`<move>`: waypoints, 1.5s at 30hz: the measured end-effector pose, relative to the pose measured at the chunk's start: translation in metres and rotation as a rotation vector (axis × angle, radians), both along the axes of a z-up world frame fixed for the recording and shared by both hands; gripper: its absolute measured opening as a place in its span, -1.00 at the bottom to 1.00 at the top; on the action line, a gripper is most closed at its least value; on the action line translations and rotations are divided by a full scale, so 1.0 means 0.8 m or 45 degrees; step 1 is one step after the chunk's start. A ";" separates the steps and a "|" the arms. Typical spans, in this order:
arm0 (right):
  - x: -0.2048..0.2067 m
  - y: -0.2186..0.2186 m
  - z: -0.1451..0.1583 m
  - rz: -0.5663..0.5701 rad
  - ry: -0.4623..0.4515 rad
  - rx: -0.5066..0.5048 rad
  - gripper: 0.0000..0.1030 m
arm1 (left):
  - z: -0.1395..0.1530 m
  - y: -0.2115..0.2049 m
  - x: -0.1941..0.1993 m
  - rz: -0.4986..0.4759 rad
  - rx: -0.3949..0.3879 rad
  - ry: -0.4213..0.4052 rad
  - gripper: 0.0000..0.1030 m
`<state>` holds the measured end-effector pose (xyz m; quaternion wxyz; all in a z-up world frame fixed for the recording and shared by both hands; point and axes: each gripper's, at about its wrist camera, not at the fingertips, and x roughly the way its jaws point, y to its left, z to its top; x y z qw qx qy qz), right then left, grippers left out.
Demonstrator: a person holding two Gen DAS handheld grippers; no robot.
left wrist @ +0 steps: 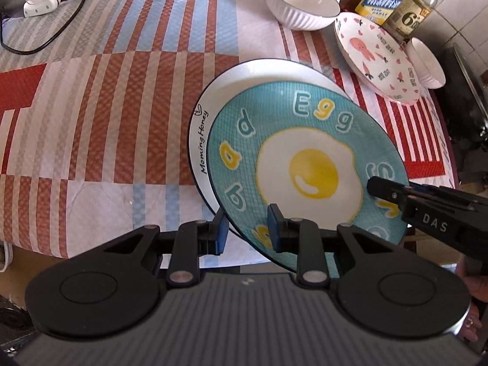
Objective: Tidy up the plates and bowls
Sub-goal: 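Lower the egg plate onto the white plate and open both grippers, then move both grippers toward the pink bunny plate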
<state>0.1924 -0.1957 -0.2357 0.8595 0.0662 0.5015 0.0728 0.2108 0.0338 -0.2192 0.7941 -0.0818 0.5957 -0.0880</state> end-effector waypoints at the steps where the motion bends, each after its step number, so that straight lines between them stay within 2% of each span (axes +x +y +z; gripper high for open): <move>1: 0.000 0.000 -0.002 -0.003 0.004 0.004 -0.39 | -0.001 0.000 0.000 -0.005 0.004 0.004 -0.51; 13: 0.006 0.009 -0.019 -0.006 -0.012 0.020 -0.32 | -0.001 0.008 0.008 0.011 0.036 0.031 -0.54; 18: 0.012 0.013 -0.024 -0.014 -0.008 0.003 -0.31 | -0.007 0.004 0.010 0.009 0.080 0.041 -0.55; 25: 0.012 0.029 -0.028 0.040 -0.032 -0.114 -0.28 | -0.011 0.003 0.019 0.005 0.129 0.019 -0.55; 28: 0.013 0.034 -0.029 0.062 -0.055 -0.154 -0.20 | -0.011 0.001 0.022 0.001 0.151 0.015 -0.55; 31: 0.014 0.032 -0.028 0.053 -0.065 -0.152 -0.20 | -0.003 -0.001 0.016 -0.005 0.154 -0.041 -0.49; 34: 0.004 0.028 -0.017 0.052 -0.124 -0.143 -0.20 | 0.011 -0.003 0.006 -0.010 0.162 -0.086 -0.48; 39: -0.031 0.015 0.021 0.143 -0.257 -0.112 -0.20 | 0.045 -0.009 -0.021 -0.029 0.084 -0.204 -0.42; 45: -0.073 -0.010 0.067 0.199 -0.382 -0.102 -0.20 | 0.092 -0.029 -0.059 -0.088 0.095 -0.323 -0.38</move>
